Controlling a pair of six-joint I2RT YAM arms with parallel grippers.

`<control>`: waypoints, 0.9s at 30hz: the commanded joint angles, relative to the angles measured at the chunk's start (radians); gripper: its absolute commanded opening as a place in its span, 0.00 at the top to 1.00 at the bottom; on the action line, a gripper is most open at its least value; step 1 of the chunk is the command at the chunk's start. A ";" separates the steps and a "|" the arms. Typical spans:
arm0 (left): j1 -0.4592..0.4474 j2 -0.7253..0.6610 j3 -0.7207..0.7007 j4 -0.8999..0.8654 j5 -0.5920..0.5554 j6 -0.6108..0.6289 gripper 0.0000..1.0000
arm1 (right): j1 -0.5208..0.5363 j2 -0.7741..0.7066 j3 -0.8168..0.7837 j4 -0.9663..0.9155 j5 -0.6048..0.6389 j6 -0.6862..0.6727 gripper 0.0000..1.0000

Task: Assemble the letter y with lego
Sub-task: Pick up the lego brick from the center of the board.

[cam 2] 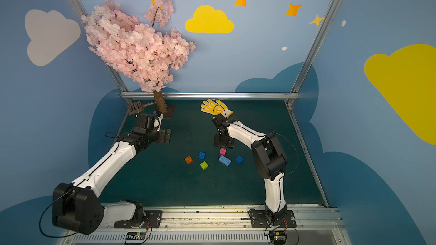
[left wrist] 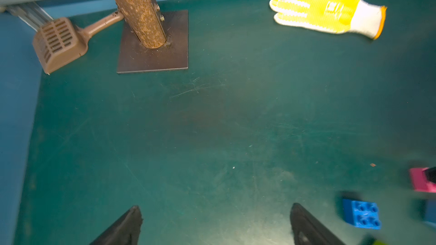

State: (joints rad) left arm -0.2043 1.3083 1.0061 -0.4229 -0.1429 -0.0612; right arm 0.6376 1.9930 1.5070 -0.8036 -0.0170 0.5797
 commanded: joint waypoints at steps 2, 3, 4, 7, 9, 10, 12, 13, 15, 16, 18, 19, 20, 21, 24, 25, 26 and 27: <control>0.000 -0.014 0.016 0.008 0.039 -0.089 0.08 | 0.002 0.031 0.019 -0.052 0.009 0.023 0.42; -0.001 -0.009 0.020 0.006 0.043 -0.092 0.09 | 0.003 0.037 0.019 -0.054 0.013 0.024 0.42; -0.001 -0.004 0.029 -0.004 0.050 -0.091 0.07 | 0.002 0.042 0.019 -0.052 0.010 0.025 0.42; 0.000 0.005 0.041 -0.013 0.042 -0.101 0.05 | 0.000 0.063 0.025 -0.051 0.002 0.028 0.42; -0.001 0.009 0.043 -0.018 0.034 -0.110 0.01 | 0.000 0.077 0.030 -0.051 -0.001 0.030 0.43; -0.001 0.008 0.046 -0.019 0.027 -0.112 0.00 | 0.000 0.082 0.031 -0.047 -0.003 0.032 0.43; -0.001 0.009 0.053 -0.022 -0.009 -0.133 0.00 | 0.000 0.091 0.030 -0.041 -0.007 0.032 0.46; -0.001 0.011 0.054 -0.019 -0.021 -0.139 0.00 | 0.000 0.094 0.029 -0.036 -0.007 0.032 0.48; -0.001 0.015 0.052 -0.013 -0.041 -0.161 0.00 | -0.001 0.100 0.032 -0.033 -0.010 0.033 0.51; -0.001 0.019 0.054 -0.017 -0.043 -0.163 0.00 | -0.001 0.105 0.035 -0.034 -0.012 0.031 0.52; -0.001 0.022 0.060 -0.025 -0.034 -0.153 0.00 | -0.001 0.110 0.037 -0.034 -0.014 0.029 0.59; -0.001 0.020 0.061 -0.027 -0.027 -0.149 0.00 | -0.001 0.111 0.037 -0.033 -0.015 0.027 0.63; -0.001 0.018 0.064 -0.029 -0.015 -0.142 0.00 | 0.001 0.109 0.036 -0.034 -0.012 0.026 0.64; 0.000 0.014 0.064 -0.032 0.009 -0.135 0.00 | 0.000 0.108 0.035 -0.033 -0.011 0.025 0.66; -0.001 -0.003 0.046 -0.012 0.110 -0.092 0.00 | 0.002 0.095 0.035 -0.034 0.000 0.005 0.72; -0.001 -0.007 0.040 -0.008 0.114 -0.094 0.00 | 0.005 0.087 0.034 -0.032 0.005 -0.009 0.74; 0.000 -0.007 0.040 -0.010 0.115 -0.096 0.00 | 0.009 0.078 0.033 -0.029 0.008 -0.032 0.76; 0.000 -0.005 0.045 -0.023 0.125 -0.082 0.00 | 0.015 0.064 0.031 -0.022 0.009 -0.064 0.77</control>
State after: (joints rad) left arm -0.2043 1.3220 1.0405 -0.4309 -0.0795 -0.1764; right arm 0.6392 2.0808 1.5242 -0.8249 -0.0200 0.5762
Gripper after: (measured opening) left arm 0.999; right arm 0.352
